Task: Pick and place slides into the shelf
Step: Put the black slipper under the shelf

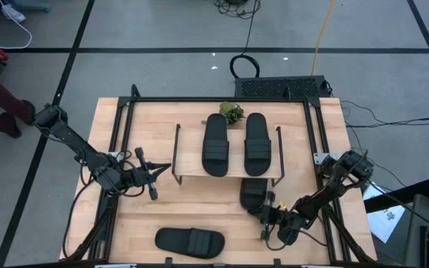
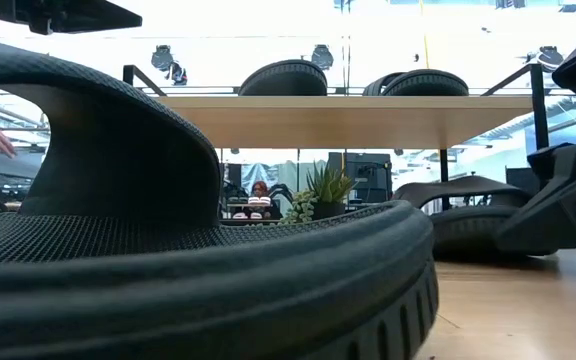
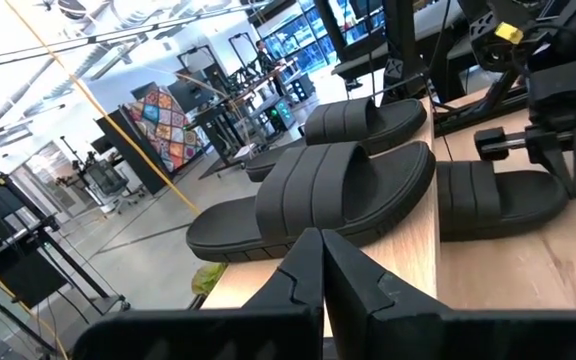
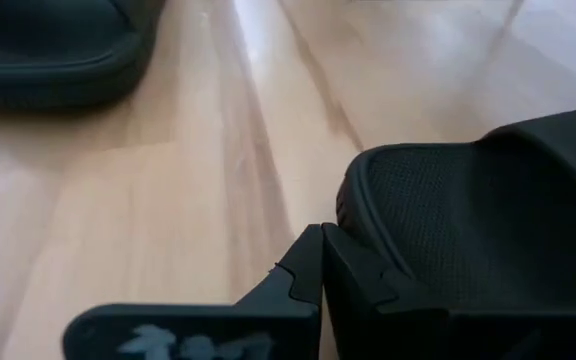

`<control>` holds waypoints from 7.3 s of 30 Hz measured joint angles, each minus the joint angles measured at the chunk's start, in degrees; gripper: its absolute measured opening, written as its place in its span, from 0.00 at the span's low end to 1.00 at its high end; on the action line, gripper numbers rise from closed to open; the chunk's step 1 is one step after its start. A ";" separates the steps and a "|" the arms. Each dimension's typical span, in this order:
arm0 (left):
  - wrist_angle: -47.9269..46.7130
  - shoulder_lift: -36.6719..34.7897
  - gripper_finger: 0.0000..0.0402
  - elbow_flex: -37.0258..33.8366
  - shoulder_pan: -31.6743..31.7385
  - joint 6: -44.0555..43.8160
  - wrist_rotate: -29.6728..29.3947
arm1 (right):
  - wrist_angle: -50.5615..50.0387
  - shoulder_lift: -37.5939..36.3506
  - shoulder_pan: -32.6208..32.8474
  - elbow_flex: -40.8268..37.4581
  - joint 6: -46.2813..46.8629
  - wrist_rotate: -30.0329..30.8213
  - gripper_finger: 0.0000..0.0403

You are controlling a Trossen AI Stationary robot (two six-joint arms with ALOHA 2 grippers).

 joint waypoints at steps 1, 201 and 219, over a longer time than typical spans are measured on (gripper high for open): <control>0.00 0.00 0.00 0.00 0.00 0.00 0.00 | -0.98 -0.35 -0.01 0.00 0.31 0.27 0.00; -2.17 51.18 0.77 25.18 -5.46 3.29 33.33 | 12.04 -34.64 -9.37 -3.91 -50.27 -15.58 0.00; 5.46 55.12 0.32 25.12 -4.02 9.10 33.82 | 10.86 -34.64 -9.35 -3.91 -50.96 -16.32 0.00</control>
